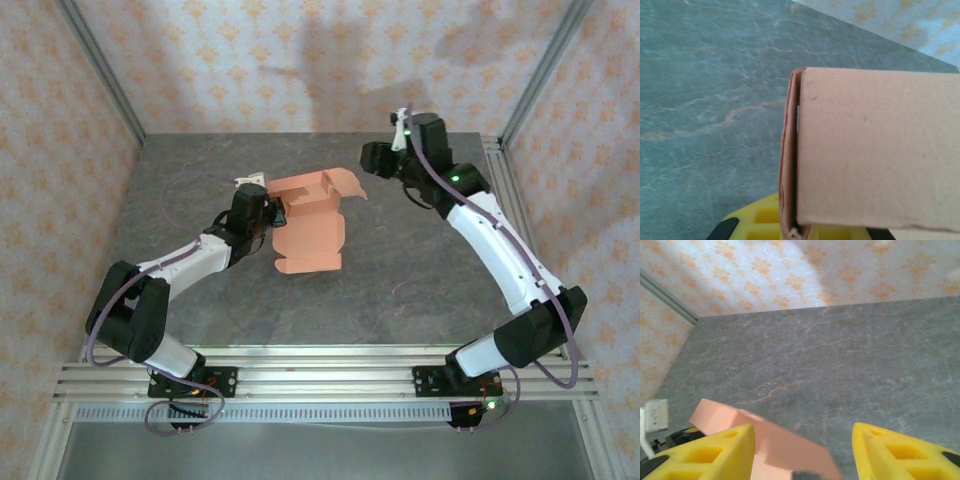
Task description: Fold the paper box
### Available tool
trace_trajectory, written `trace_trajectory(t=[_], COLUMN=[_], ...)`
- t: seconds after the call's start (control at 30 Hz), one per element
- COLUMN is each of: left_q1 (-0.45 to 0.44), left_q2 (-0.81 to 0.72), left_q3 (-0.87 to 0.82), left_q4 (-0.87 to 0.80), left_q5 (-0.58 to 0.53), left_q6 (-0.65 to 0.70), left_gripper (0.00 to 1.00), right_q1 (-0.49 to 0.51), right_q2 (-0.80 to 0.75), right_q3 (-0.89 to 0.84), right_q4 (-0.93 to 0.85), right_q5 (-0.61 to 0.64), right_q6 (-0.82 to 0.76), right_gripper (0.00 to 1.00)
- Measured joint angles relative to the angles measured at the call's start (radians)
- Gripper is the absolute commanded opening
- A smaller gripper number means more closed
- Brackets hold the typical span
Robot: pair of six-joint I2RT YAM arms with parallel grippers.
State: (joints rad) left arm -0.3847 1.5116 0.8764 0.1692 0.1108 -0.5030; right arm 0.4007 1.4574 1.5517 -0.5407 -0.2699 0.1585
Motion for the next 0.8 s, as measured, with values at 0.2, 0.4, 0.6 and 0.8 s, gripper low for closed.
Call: trace_trajectory(t=[0.2, 0.4, 0.6, 0.8], left_q1=[0.000, 0.000, 0.000, 0.000], left_q2=[0.000, 0.004, 0.026, 0.038], left_q3=[0.013, 0.039, 0.069, 0.079], left_q4=[0.007, 0.011, 0.000, -0.010], left_q5=[0.127, 0.154, 0.151, 0.150], left_q6=[-0.024, -0.055, -0.081, -0.095], left_gripper=[0.00, 0.00, 0.00, 0.00], right_q1=[-0.136, -0.113, -0.029, 0.031], right_q2=[0.025, 0.074, 0.080, 0.081], right_q3=[-0.062, -0.062, -0.062, -0.062], right_q4=[-0.005, -0.032, -0.050, -0.049], right_q5=[-0.185, -0.336, -0.382, -0.385], right_q6=[-0.039, -0.125, -0.194, -0.217], right_gripper=[0.48, 0.48, 0.47, 0.47])
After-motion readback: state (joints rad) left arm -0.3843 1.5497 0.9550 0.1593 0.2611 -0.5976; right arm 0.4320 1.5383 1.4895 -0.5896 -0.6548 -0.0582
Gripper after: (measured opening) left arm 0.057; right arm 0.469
